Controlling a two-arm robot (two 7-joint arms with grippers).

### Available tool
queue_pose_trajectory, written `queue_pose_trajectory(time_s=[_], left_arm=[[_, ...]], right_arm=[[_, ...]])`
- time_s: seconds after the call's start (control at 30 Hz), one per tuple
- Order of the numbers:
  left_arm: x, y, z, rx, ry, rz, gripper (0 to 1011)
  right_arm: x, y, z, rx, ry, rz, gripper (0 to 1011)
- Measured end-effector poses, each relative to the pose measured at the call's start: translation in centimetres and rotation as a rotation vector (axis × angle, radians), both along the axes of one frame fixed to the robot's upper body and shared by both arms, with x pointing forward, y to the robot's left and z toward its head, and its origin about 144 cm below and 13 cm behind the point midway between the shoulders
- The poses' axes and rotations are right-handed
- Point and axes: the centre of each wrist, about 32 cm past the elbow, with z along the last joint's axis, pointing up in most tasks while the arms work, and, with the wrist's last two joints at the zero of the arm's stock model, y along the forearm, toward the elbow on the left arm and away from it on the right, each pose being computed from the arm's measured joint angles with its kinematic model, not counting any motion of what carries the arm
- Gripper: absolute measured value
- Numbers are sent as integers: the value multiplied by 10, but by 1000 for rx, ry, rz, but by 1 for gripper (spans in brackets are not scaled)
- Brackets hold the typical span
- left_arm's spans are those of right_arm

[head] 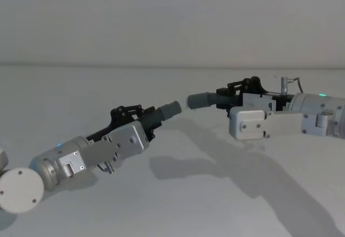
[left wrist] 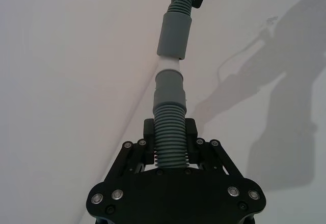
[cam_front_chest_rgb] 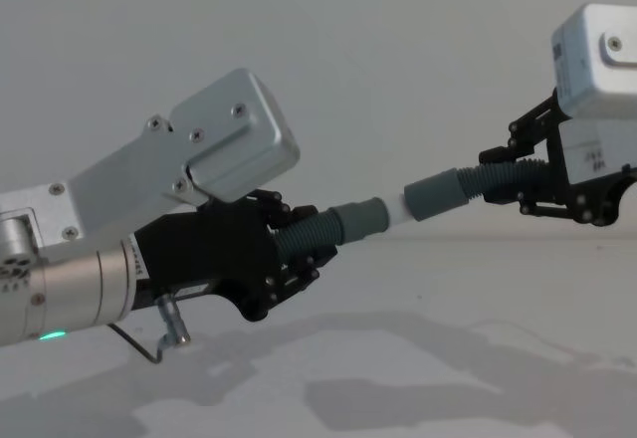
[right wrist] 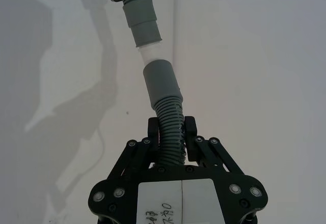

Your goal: Use both hands to pick up one end of the pipe from the table, align the ends, and insert them.

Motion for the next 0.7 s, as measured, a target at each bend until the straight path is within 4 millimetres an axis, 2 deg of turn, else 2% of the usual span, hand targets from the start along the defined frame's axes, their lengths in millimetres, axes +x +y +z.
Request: queue_pose_trajectory(time_s=[0.7], left_arm=[[0,0,0,0,0,0,339]], right_arm=[[1,-3,-2,-6,18,0,284]])
